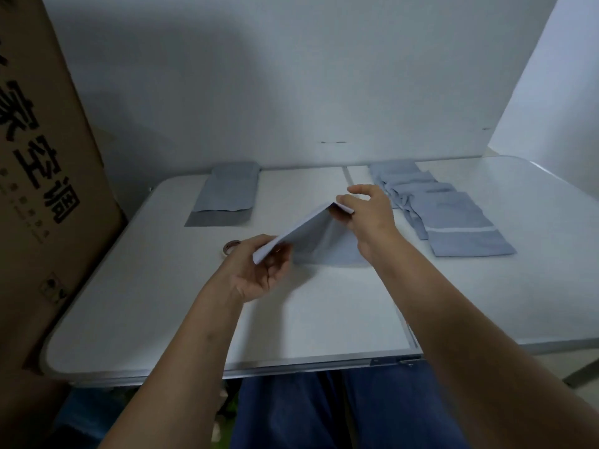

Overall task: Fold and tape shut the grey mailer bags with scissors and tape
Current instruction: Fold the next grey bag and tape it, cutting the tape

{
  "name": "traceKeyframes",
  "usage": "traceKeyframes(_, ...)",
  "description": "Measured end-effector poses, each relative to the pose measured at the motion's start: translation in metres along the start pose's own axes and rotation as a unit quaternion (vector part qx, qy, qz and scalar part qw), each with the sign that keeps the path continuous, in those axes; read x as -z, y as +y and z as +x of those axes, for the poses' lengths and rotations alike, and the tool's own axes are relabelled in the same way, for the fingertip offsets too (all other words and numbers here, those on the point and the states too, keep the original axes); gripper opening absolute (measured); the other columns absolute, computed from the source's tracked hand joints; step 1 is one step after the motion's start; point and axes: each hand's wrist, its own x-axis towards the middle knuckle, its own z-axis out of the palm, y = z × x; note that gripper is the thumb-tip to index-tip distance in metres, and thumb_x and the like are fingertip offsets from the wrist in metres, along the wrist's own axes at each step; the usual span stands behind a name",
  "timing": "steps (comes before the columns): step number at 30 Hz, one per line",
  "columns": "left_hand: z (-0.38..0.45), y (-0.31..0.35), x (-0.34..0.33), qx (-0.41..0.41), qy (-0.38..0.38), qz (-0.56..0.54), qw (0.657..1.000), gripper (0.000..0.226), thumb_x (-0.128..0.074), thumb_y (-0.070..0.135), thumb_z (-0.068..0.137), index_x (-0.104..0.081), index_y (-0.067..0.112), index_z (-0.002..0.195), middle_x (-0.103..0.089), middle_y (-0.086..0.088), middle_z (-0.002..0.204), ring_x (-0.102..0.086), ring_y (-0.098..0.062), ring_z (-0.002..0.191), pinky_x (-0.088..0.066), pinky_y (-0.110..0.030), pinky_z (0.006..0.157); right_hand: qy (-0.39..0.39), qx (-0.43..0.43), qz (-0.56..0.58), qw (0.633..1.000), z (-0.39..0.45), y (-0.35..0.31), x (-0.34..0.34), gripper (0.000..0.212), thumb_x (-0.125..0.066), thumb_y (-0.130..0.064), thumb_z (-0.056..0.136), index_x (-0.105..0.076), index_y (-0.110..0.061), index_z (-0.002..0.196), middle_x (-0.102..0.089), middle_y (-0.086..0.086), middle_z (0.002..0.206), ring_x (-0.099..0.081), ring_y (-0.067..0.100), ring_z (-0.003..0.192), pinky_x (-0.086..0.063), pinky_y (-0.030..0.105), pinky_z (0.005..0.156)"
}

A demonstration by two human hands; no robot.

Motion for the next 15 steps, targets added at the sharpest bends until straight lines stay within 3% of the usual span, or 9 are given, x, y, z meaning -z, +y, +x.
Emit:
traceKeyframes(3,-0.003,0.001,-0.027,-0.018,-0.028,0.062,0.998,0.024,-0.066,0.014,0.072,-0.069,0.003,0.094,-0.072,-0.012,0.101,-0.071,-0.020,0.083,-0.060,-0.029,0.071,0.002,-0.017,0.094,0.995,0.000,-0.017,0.031,0.022,-0.064,0.002,0.085,-0.054,-0.007,0.103,-0.061,0.015,0.095,-0.067,0.013,0.064,-0.059,0.027,0.075)
traceKeyframes(5,-0.004,-0.001,-0.053,-0.028,-0.042,0.109,0.993,0.023,-0.060,0.013,0.082,-0.070,0.003,0.099,-0.072,-0.012,0.106,-0.071,-0.020,0.092,-0.058,-0.030,0.079,0.014,-0.023,0.120,0.992,0.000,-0.029,0.057,0.020,-0.061,0.004,0.088,-0.055,-0.004,0.105,-0.061,0.016,0.093,-0.066,0.018,0.071,-0.059,0.023,0.062)
traceKeyframes(10,0.020,-0.011,-0.129,-0.048,-0.098,0.212,0.971,0.027,-0.054,0.023,0.091,-0.067,0.009,0.111,-0.071,-0.007,0.113,-0.064,-0.022,0.112,-0.049,-0.035,0.095,0.025,-0.037,0.160,0.986,0.013,-0.052,0.135,0.009,-0.053,-0.001,0.094,-0.061,-0.001,0.099,-0.067,0.019,0.089,-0.069,0.025,0.077,-0.060,0.032,0.073)
traceKeyframes(13,0.049,-0.018,-0.176,-0.048,-0.121,0.263,0.956,0.036,-0.058,0.028,0.088,-0.059,0.015,0.123,-0.072,-0.003,0.110,-0.067,-0.021,0.103,-0.044,-0.037,0.100,0.055,-0.039,0.206,0.976,0.034,-0.060,0.180,0.006,-0.055,-0.001,0.093,-0.061,-0.002,0.091,-0.065,0.020,0.091,-0.068,0.028,0.078,-0.060,0.036,0.075)
traceKeyframes(15,0.071,-0.022,-0.208,-0.057,-0.134,0.288,0.947,0.033,-0.059,0.029,0.087,-0.053,0.020,0.118,-0.072,-0.001,0.109,-0.069,-0.018,0.095,-0.043,-0.036,0.097,0.071,-0.036,0.236,0.969,0.056,-0.063,0.202,0.007,-0.058,-0.001,0.092,-0.062,-0.003,0.086,-0.064,0.019,0.091,-0.067,0.028,0.079,-0.060,0.036,0.077)
